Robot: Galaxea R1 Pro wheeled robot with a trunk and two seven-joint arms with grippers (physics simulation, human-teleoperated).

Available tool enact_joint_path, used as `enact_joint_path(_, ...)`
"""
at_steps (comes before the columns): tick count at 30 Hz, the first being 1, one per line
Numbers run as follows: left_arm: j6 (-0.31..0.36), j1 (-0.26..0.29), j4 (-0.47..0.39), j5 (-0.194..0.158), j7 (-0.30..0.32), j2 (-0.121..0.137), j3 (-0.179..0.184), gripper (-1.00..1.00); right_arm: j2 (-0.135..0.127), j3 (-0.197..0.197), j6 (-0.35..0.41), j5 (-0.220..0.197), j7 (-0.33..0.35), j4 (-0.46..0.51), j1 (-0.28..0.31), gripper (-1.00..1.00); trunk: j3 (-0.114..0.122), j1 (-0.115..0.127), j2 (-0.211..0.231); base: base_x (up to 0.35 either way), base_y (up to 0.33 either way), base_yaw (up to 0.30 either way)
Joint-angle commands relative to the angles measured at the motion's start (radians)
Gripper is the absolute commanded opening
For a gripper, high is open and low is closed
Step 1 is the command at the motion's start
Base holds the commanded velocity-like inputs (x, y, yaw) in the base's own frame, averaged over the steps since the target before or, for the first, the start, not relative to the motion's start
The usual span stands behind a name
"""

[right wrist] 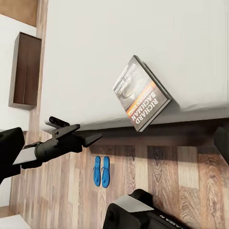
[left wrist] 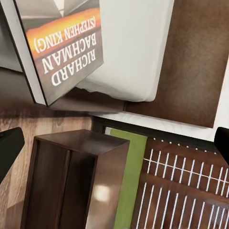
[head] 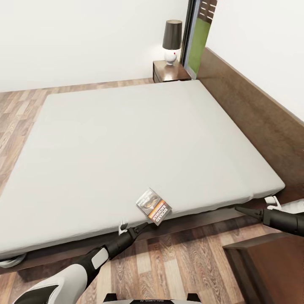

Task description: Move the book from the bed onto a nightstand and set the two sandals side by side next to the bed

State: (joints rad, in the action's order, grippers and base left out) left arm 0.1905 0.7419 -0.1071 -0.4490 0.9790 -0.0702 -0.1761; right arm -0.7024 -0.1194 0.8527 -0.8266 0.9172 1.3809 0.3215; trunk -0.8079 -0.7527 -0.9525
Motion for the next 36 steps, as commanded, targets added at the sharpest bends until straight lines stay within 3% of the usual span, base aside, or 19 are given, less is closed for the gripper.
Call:
enact_joint_path(1, 0.010, 0.000, 0.000, 0.003, 0.003, -0.001, -0.008, 1.00, 0.000, 0.000, 0.005, -0.002, 0.002, 0.000, 0.001, 1.00, -0.001, 0.000, -0.001, 0.036, -0.128, 0.000)
enact_joint_path(16, 0.010, 0.000, 0.000, 0.003, -0.006, 0.000, -0.009, 1.00, 0.000, 0.000, 0.005, -0.002, 0.002, 0.000, 0.001, 1.00, -0.001, 0.000, -0.001, 0.041, -0.085, 0.000)
enact_joint_path(36, 0.011, 0.000, -0.002, 0.003, -0.005, 0.000, -0.008, 1.00, 0.000, 0.000, 0.005, -0.002, 0.002, 0.000, 0.001, 1.00, -0.063, -0.077, -0.141, 0.000, 0.000, 0.000)
